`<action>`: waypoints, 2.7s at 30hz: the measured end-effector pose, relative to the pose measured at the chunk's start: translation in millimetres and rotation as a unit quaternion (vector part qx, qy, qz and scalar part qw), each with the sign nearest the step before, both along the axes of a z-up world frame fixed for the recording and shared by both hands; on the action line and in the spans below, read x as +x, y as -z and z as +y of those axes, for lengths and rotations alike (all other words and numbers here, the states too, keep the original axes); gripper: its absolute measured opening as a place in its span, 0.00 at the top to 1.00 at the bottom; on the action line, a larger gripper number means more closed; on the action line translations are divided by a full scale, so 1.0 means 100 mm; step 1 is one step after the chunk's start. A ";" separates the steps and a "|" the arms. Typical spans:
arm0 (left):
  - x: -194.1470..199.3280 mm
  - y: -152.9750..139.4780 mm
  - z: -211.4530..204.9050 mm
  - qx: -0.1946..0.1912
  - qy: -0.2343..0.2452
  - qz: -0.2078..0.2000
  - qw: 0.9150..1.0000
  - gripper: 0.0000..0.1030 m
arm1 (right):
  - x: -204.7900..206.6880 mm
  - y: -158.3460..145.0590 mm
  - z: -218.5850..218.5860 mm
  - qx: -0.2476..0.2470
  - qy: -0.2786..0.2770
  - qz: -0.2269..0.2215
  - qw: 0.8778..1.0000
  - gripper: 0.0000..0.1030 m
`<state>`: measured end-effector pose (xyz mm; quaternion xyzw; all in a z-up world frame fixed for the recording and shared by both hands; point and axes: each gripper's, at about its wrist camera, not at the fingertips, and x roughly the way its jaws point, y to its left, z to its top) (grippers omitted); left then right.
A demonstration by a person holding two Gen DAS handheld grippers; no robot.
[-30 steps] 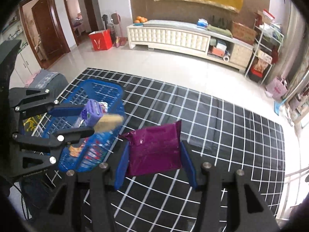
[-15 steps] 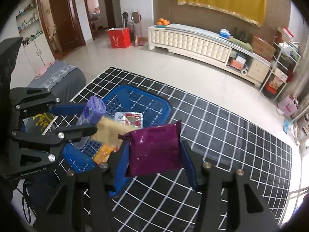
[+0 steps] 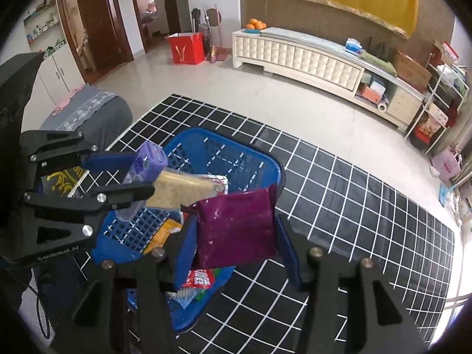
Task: Organize snacks
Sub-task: 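Carry the Doublemint tube over the basket with the left tool while the right tool holds the purple pouch, then lower the Doublemint tube and cracker stick pack into the basket and open the left tool, then lower the purple pouch into the basket and open the right tool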
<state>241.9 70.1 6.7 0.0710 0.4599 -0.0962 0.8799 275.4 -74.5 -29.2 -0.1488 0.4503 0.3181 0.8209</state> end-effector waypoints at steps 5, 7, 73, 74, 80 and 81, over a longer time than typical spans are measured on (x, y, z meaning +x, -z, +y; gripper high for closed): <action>0.13 0.13 0.02 -0.001 -0.007 0.010 1.000 0.72 | 0.06 0.10 -0.02 -0.006 0.009 0.011 1.000 0.45; 0.16 0.17 0.03 0.000 -0.006 0.013 1.000 0.72 | 0.07 0.13 -0.02 -0.007 0.011 0.013 1.000 0.45; -1.00 0.44 0.68 -0.040 -0.138 -0.059 0.988 0.28 | -0.55 0.72 0.78 -0.127 -0.032 0.007 0.991 0.43; -1.01 0.45 0.68 -0.037 -0.138 -0.057 0.988 0.28 | -0.56 0.74 0.79 -0.138 -0.030 0.001 0.990 0.43; -1.10 0.40 0.66 -0.018 -0.148 -0.072 0.986 0.28 | -0.61 0.80 0.78 -0.148 -0.036 0.012 0.988 0.26; -1.12 0.38 0.65 -0.018 -0.147 -0.078 0.986 0.28 | -0.63 0.79 0.77 -0.150 -0.033 0.006 0.988 0.25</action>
